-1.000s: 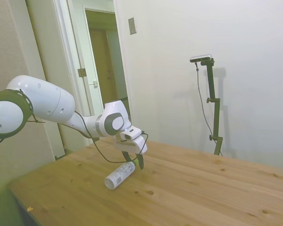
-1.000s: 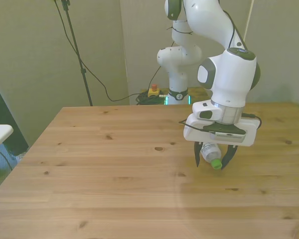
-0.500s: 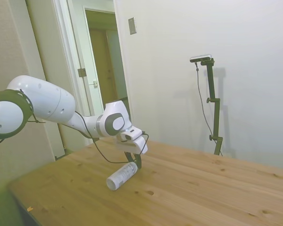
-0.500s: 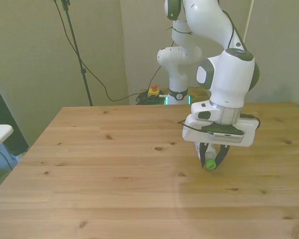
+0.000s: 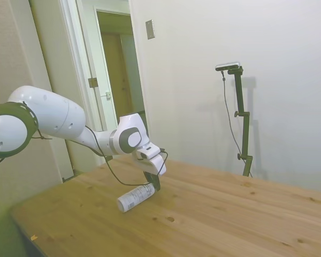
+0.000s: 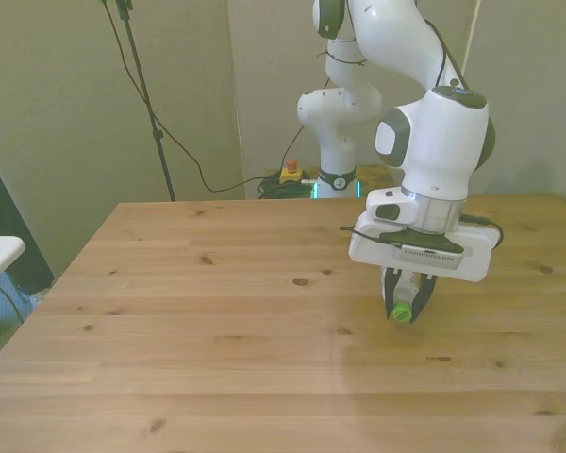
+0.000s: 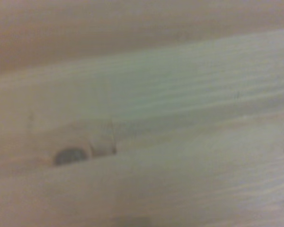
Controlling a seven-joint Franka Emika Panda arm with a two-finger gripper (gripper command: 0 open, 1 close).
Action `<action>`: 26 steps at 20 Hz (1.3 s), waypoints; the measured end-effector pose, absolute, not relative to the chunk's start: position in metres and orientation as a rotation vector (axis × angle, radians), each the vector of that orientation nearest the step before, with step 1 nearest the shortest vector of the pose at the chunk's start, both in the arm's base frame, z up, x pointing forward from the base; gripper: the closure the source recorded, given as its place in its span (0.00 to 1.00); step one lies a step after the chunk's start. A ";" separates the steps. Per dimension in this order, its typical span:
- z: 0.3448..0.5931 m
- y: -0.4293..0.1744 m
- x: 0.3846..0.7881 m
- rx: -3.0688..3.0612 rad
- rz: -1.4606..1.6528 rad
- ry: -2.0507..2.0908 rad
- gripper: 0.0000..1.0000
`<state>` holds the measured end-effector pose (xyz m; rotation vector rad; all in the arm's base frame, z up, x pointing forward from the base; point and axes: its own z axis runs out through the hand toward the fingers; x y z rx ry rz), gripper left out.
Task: Stand the water bottle
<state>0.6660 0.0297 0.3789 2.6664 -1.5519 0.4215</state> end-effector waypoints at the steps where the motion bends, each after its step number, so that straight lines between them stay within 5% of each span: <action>1: 0.392 0.032 0.667 2.650 0.473 -1.582 1.00; 6: 0.463 0.023 0.663 2.506 0.779 -1.719 1.00; 10: 0.492 0.002 0.661 2.326 1.034 -1.774 1.00; 15: 0.502 -0.020 0.652 2.105 1.280 -1.807 1.00; 26: 0.484 -0.051 0.670 2.156 1.492 -1.632 1.00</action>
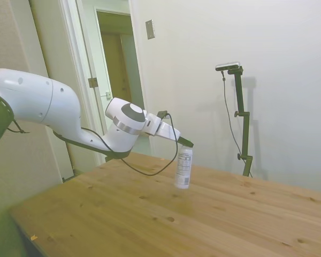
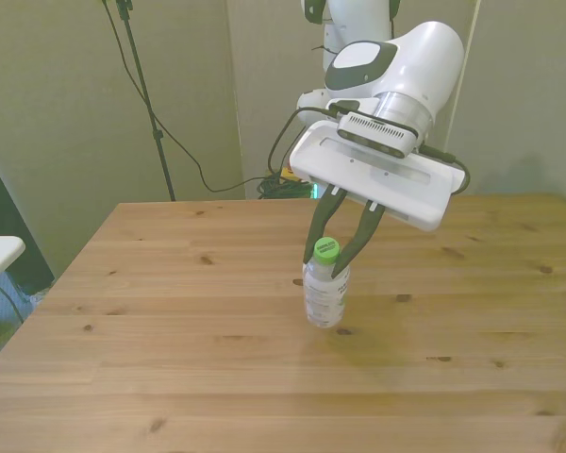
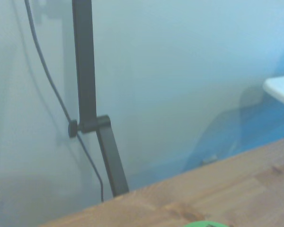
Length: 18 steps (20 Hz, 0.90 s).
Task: Stand the water bottle
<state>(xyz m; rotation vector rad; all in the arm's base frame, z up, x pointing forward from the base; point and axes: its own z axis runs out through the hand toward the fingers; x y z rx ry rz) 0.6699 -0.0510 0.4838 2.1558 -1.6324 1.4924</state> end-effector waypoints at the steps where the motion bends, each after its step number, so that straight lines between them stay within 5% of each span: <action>1: 0.481 -0.052 0.676 2.139 1.522 -1.623 1.00; 18: 0.418 -0.014 0.743 1.809 1.893 -1.759 1.00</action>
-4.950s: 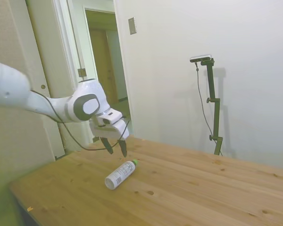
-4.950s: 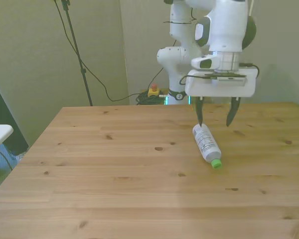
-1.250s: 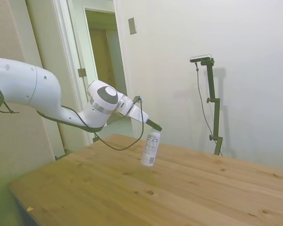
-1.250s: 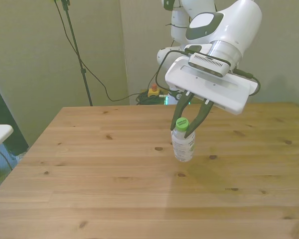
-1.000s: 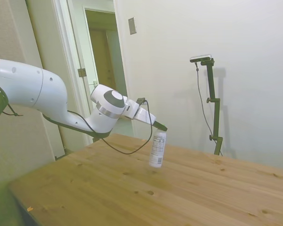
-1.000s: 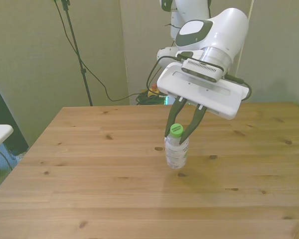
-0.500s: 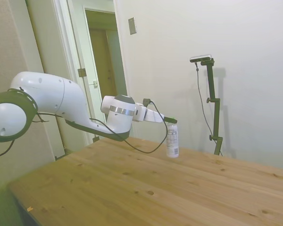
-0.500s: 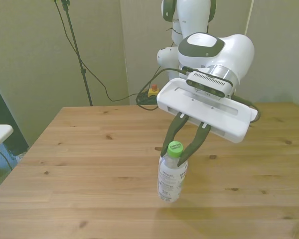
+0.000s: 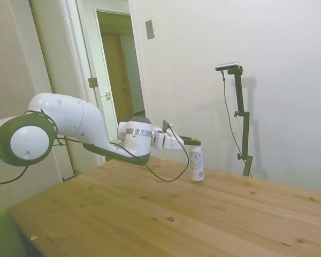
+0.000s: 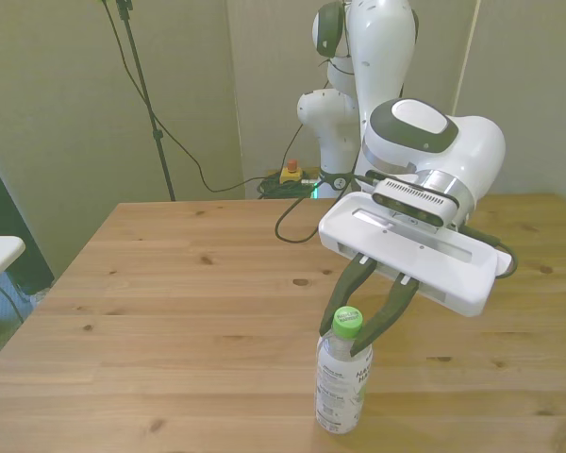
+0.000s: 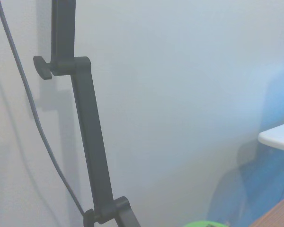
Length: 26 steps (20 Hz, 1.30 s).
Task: Stand the water bottle
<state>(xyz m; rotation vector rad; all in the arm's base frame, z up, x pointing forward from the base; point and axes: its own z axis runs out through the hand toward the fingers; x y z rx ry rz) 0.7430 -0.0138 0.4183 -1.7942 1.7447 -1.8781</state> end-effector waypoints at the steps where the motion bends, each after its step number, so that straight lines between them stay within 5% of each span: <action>1: 0.417 -0.013 0.743 -1.790 -1.879 1.745 0.00; 18: 0.410 -0.016 0.738 -1.792 -1.816 1.773 0.00; 26: 0.463 -0.011 0.695 -1.804 -1.695 1.756 0.00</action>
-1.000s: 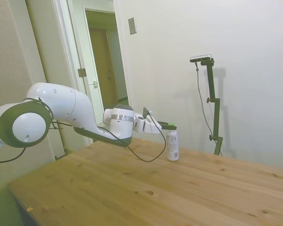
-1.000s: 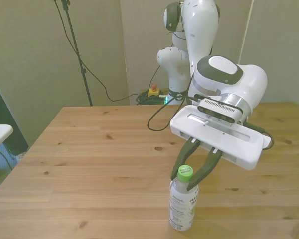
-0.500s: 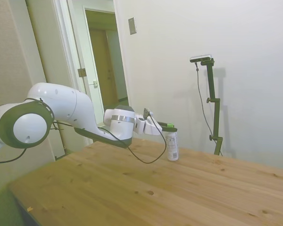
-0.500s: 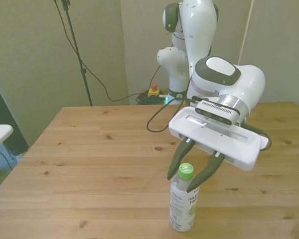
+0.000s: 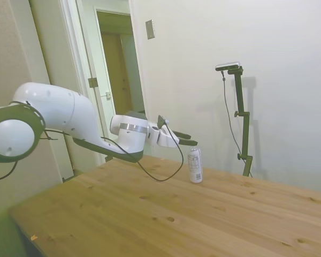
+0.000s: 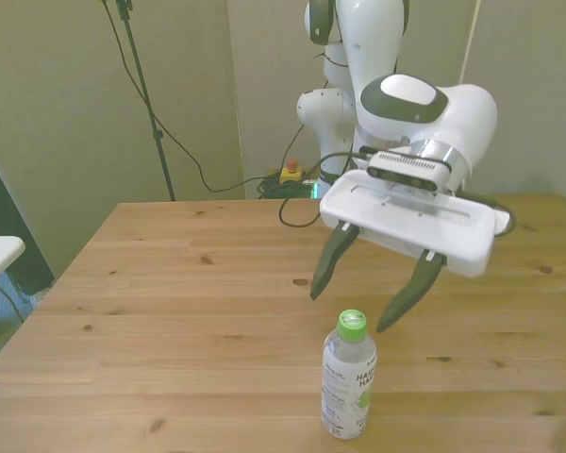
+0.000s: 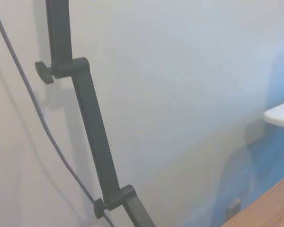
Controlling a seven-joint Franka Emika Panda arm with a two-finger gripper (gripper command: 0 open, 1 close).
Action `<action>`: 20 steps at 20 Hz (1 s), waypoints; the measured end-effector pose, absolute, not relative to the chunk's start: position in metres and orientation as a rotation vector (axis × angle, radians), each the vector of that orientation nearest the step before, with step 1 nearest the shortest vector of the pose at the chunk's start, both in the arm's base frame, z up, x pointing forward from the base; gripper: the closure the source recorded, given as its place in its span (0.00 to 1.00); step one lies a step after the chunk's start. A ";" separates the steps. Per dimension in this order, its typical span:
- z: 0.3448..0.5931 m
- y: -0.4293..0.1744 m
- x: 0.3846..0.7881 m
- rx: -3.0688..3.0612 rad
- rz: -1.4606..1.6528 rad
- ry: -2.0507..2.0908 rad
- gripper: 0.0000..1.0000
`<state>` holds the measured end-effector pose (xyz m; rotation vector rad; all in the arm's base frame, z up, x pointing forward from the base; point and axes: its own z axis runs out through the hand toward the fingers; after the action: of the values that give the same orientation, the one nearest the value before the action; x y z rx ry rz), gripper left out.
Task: Stand the water bottle
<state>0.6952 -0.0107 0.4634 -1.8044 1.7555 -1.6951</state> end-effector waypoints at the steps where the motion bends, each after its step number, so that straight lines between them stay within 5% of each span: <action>1: 0.469 -0.009 0.684 -1.833 -1.667 1.748 0.00; 15: 0.431 0.048 0.515 -2.504 -0.901 1.689 0.00; 20: 0.454 0.029 0.475 -2.650 -0.709 1.556 0.00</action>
<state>0.4749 0.0291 0.4542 -2.6496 1.5558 -0.7088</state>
